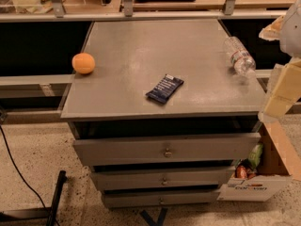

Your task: Move rxbar blueberry near orange

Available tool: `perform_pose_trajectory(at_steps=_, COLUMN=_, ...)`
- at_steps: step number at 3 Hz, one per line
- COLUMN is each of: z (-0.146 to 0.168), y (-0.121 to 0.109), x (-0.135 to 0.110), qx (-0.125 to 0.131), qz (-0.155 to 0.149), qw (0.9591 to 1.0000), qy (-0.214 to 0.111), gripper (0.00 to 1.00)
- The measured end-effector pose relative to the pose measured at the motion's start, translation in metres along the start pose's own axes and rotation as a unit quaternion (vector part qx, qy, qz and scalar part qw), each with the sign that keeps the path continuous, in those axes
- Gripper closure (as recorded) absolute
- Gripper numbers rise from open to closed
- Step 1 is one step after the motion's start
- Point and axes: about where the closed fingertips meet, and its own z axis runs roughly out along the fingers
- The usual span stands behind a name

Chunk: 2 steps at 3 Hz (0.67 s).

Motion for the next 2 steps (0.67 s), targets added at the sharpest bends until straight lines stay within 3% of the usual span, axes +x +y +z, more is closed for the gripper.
perform_pose_trajectory(at_steps=2, z=0.0019, y=-0.0002, x=-0.0017, qx=-0.006, qz=0.001, qw=1.0000, qy=-0.008, gripper=0.00)
